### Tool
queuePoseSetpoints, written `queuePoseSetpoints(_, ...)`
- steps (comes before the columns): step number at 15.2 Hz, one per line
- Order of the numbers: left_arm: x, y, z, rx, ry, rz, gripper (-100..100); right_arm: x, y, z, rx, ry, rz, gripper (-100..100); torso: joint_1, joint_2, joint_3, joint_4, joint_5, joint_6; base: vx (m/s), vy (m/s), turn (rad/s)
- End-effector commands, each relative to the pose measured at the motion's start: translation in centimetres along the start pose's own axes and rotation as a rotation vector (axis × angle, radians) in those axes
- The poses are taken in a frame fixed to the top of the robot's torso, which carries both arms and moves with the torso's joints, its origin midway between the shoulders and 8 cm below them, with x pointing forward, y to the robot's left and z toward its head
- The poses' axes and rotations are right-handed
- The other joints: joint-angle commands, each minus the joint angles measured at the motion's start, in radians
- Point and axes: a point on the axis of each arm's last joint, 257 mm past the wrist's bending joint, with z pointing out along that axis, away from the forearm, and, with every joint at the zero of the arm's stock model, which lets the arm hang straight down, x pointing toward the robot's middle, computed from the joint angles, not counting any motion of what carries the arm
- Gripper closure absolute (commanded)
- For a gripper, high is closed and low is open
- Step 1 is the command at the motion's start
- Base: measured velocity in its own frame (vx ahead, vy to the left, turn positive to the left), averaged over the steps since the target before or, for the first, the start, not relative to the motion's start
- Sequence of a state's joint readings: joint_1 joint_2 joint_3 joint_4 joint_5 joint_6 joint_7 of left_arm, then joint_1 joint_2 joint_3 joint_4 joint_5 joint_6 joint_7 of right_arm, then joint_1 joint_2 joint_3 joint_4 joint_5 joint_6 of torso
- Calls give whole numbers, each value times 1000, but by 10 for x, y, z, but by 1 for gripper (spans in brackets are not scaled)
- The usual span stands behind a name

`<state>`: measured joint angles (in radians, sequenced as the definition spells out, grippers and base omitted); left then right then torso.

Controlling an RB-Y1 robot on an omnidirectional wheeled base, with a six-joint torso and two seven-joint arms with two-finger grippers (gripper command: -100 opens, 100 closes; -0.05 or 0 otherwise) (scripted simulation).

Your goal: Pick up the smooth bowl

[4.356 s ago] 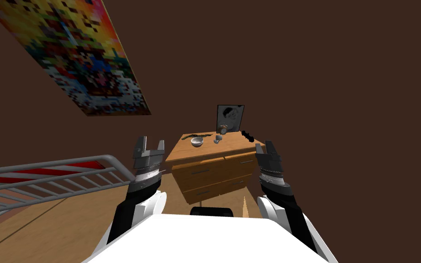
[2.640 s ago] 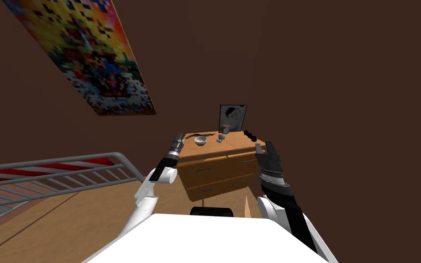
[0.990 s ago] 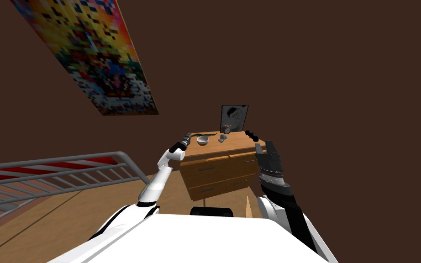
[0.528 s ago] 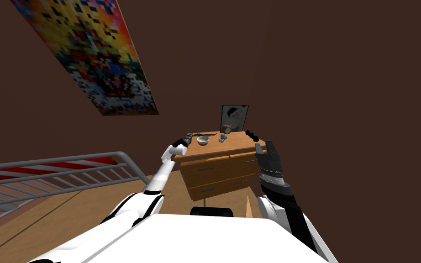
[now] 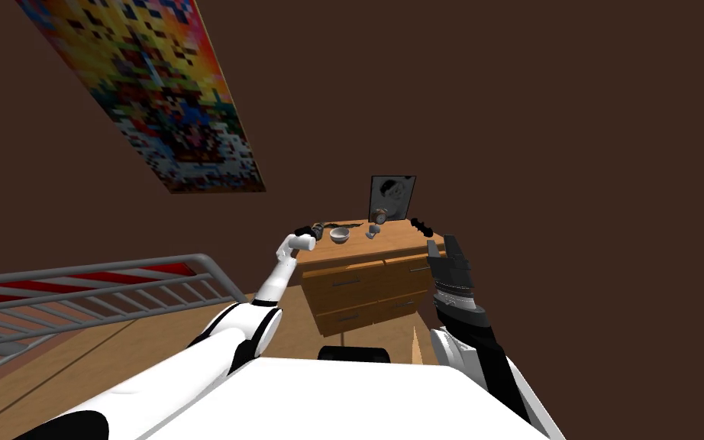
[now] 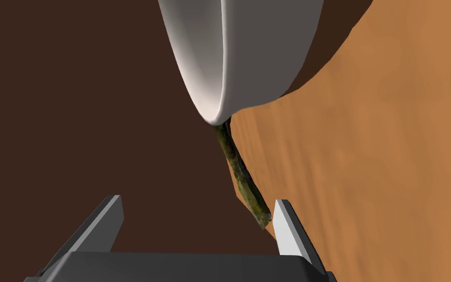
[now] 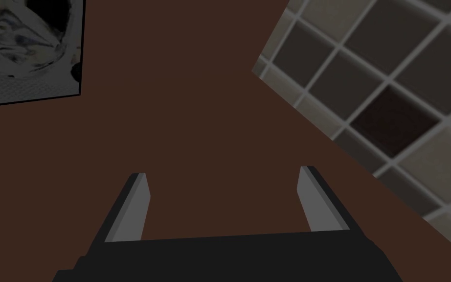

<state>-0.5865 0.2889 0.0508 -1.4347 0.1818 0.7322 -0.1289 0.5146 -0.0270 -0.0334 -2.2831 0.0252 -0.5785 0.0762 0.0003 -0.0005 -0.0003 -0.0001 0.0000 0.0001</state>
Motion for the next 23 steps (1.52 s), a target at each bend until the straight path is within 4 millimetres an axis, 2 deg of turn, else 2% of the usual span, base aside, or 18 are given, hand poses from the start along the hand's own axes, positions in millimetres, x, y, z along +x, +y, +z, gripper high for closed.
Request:
queuePoseSetpoints(1, 2, 7, 3, -37, 7, 0, -100, 0, 0, 0, 0, 0, 0, 0, 0, 0, 0, 0, 0, 0, 0, 0, 0)
queuePoseSetpoints(3, 6, 2, 11, -84, 22, 0, -100, 0, 0, 0, 0, 0, 0, 0, 0, 0, 0, 0, 0, 0, 1, 3, -5)
queuePoseSetpoints(5, 6, 8, 10, -106, 25, 0, -100, 0, 0, 0, 0, 0, 0, 0, 0, 0, 0, 0, 0, 0, 1, 3, -3)
queuePoseSetpoints(7, 11, 2, 16, -149, 41, 0, -100, 0, 0, 0, 0, 0, 0, 0, 0, 0, 0, 0, 0, 0, 2, 3, -7)
queuePoseSetpoints(8, 12, 8, 15, -171, 44, 0, -100, 0, 0, 0, 0, 0, 0, 0, 0, 0, 0, 0, 0, 0, 0, 0, 0)
queuePoseSetpoints(10, 16, 6, 19, -208, 58, -1, -100, 0, 0, 0, 0, 0, 0, 0, 0, 0, 0, 0, 0, 0, 0, 0, 0)
queuePoseSetpoints(20, 31, 8, 17, -372, 109, 3, -100, 0, 0, 0, 0, 0, 0, 0, -1, 0, 0, 0, 0, 0, 2, 2, -7)
queuePoseSetpoints(22, 38, 2, 16, -413, 127, 4, -100, 0, 0, 0, 0, 0, 0, 0, -1, 0, 0, 0, 0, 0, 8, 3, -16)
queuePoseSetpoints(23, 38, 7, 13, -435, 131, 4, -100, 0, 0, 0, 0, 0, 0, 0, -1, 0, 0, 0, 0, 0, 7, 3, -9)
